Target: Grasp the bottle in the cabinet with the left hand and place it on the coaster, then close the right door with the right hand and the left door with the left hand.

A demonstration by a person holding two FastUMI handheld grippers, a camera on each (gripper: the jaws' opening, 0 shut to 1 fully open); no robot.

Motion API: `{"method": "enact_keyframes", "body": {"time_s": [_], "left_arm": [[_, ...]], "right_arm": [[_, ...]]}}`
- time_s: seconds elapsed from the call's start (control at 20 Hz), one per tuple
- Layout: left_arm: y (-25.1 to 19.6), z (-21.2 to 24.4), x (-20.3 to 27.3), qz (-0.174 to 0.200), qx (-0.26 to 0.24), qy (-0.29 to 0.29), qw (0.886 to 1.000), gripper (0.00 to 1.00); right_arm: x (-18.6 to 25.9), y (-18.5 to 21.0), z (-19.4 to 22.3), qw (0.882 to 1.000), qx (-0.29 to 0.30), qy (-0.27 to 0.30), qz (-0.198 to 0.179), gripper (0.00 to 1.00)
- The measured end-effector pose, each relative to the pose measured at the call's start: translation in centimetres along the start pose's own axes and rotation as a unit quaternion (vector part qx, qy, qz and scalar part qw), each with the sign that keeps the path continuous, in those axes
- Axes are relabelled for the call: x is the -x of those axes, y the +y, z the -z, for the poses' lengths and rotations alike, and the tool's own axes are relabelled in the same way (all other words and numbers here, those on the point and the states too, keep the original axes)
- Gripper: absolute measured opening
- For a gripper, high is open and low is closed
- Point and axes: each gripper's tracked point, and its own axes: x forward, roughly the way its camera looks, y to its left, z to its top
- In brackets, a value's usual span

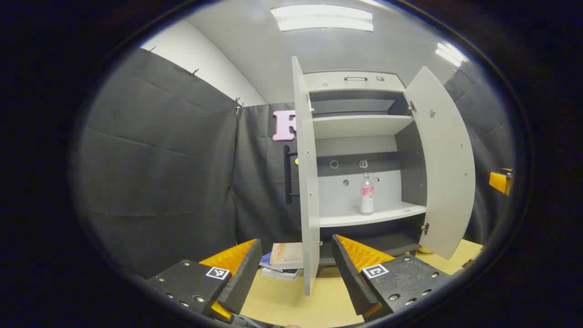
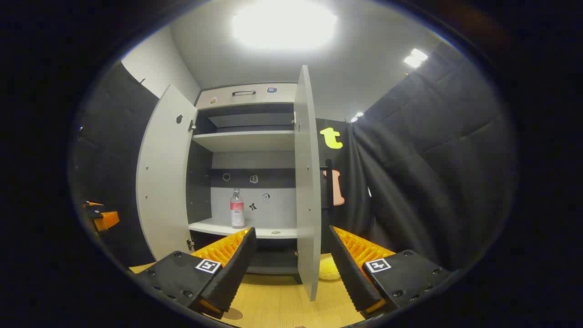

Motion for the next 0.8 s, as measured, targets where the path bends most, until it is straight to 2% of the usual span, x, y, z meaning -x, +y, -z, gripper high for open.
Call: {"method": "enact_keyframes", "body": {"time_s": [0.1,0.15,0.2,0.35,0.4,0.45,0.5,0.55,0.65,0.7,0.8], "left_arm": [[-0.2,-0.2,0.1,-0.001,0.002,-0.002,1.000,0.89],[-0.4,-0.3,0.1,-0.002,0.001,-0.004,1.000,0.93],[-0.4,-0.4,0.2,-0.003,-0.001,-0.006,1.000,0.89],[-0.8,-0.3,0.6,-0.004,-0.008,-0.007,1.000,0.89],[-1.0,-0.4,0.6,-0.004,-0.008,-0.006,1.000,0.82],[-1.2,-0.4,0.8,-0.003,-0.007,-0.006,1.000,0.89],[-1.4,-0.4,0.8,-0.004,-0.006,-0.006,1.000,0.89],[-1.6,-0.3,0.8,-0.004,-0.006,-0.006,1.000,0.89],[-2.0,-0.4,0.9,-0.005,-0.007,-0.007,1.000,0.89],[-2.3,-0.5,1.0,-0.005,-0.008,-0.008,1.000,0.89],[-3.3,-0.8,0.9,-0.005,-0.006,-0.009,1.000,0.89]], "right_arm": [[0.0,0.0,0.1,1.000,0.002,0.002,-0.002,0.96],[0.0,-0.1,0.0,1.000,0.003,0.002,-0.003,0.96],[0.0,-0.2,0.0,1.000,0.004,0.001,-0.003,0.99],[0.0,-0.4,0.0,1.000,0.008,0.000,-0.006,0.96],[-0.1,-0.5,0.1,1.000,0.006,0.001,-0.007,0.99],[-0.1,-0.6,0.1,1.000,0.004,0.001,-0.008,0.99],[-0.1,-0.8,0.1,1.000,0.004,0.002,-0.008,0.96],[-0.1,-1.0,0.1,1.000,0.004,0.001,-0.008,0.99],[-0.2,-1.4,0.3,1.000,0.006,0.002,-0.010,0.96],[-0.3,-1.6,0.3,1.000,0.006,0.002,-0.010,0.99],[-0.4,-2.0,0.5,1.000,0.004,0.004,-0.014,0.96]]}}
